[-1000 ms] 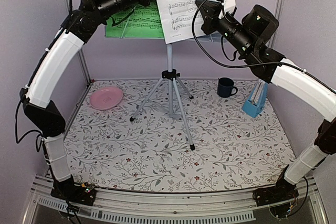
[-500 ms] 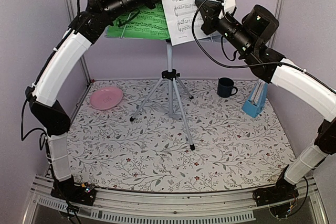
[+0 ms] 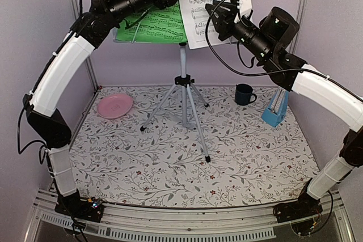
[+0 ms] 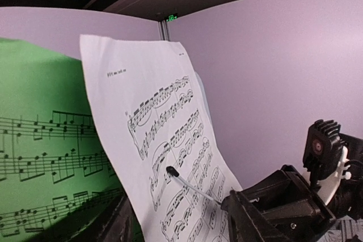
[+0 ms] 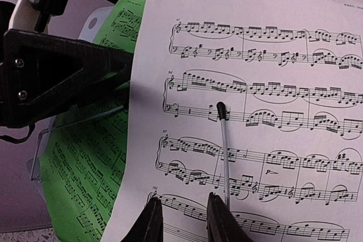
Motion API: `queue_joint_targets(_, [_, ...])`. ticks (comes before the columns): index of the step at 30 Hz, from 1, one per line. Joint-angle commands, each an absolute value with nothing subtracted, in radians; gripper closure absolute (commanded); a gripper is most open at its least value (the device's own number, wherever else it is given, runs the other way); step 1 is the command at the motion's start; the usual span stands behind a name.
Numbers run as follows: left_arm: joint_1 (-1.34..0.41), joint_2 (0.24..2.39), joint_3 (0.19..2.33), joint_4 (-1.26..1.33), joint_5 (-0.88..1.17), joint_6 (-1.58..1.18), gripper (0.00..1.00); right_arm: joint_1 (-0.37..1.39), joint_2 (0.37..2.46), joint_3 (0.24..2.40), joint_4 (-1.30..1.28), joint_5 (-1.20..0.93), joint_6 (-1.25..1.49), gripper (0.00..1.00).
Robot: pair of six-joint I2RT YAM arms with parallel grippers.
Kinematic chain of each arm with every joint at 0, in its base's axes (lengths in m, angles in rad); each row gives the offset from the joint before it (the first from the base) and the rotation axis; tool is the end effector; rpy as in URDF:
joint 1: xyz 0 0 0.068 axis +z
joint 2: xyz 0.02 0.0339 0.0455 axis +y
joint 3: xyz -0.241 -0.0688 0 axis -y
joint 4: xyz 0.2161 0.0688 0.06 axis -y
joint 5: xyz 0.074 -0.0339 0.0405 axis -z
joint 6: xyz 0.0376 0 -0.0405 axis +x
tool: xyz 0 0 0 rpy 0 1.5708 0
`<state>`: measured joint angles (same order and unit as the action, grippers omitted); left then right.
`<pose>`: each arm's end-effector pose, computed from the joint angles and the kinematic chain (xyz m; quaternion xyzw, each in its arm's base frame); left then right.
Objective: Set up the instrument practice props
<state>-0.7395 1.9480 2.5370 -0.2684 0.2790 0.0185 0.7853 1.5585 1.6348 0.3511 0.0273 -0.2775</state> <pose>0.2587 -0.2500 0.5422 0.3192 0.4967 -0.3594 0.7227 0.2337 0.2322 0.4770 -0.2643 0.4722 0.2041 0.8158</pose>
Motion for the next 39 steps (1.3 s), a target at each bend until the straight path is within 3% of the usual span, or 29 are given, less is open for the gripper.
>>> queue_joint_targets(1, [-0.758,1.827,2.491,-0.223,0.201,0.053,0.39,0.789,1.526,1.62,0.352,0.017,-0.27,0.69])
queue_joint_targets(8, [-0.759,1.681,2.368,-0.185,0.137,0.083,0.31,0.788,1.473,1.586,0.382,0.011,-0.26,0.51])
queue_joint_targets(12, [-0.758,1.57,2.23,-0.18,0.077,0.11,0.31,0.789,1.441,1.563,0.391,0.018,-0.256,0.47])
queue_joint_targets(20, [-0.701,1.446,2.083,-0.327,0.03,0.077,0.28,0.789,1.419,1.536,0.388,0.013,-0.231,0.46])
queue_joint_targets(29, [-0.552,1.407,2.006,-0.292,0.179,0.124,0.31,0.789,1.434,1.527,0.371,0.081,-0.22,0.47])
queue_joint_targets(39, [-0.452,1.506,2.094,-0.262,0.291,0.155,0.35,0.788,1.45,1.53,0.361,0.086,-0.235,0.47])
